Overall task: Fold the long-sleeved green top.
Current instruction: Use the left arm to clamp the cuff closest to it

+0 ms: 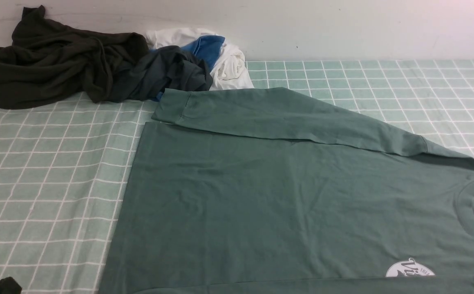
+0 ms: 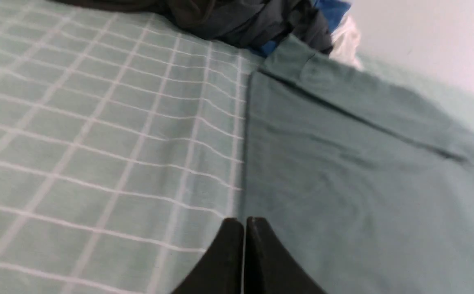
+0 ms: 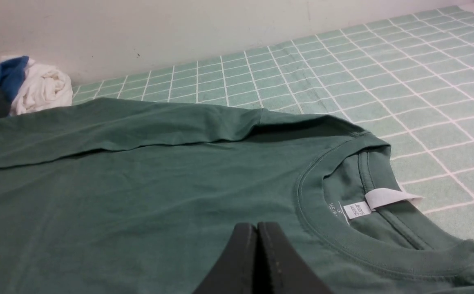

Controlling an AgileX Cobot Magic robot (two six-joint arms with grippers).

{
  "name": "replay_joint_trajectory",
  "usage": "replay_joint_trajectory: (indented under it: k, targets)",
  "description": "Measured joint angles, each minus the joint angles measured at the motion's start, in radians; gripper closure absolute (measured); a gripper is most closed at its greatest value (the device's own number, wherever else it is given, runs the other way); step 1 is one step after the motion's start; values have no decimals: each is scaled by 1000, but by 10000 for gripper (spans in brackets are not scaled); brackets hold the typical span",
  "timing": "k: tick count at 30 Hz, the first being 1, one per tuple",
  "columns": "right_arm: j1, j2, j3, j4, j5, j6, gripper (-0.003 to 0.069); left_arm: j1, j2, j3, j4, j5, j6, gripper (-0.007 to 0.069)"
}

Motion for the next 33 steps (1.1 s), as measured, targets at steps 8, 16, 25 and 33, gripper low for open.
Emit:
replay_joint_trajectory:
  k: [8,16,25,33]
  targets:
    - [0,0,1,463,5,248,673,0,0,0,-408,-35,-75,627]
    - [0,0,1,642,-15,232,673,0,0,-18,-430,-28,100,627]
    - [0,42,-113,611,29,-205,673,0,222,-326,-234,247,399,627]
    - [20,507,-574,427,312,-627,673,-75,773,-790,282,717,470,627]
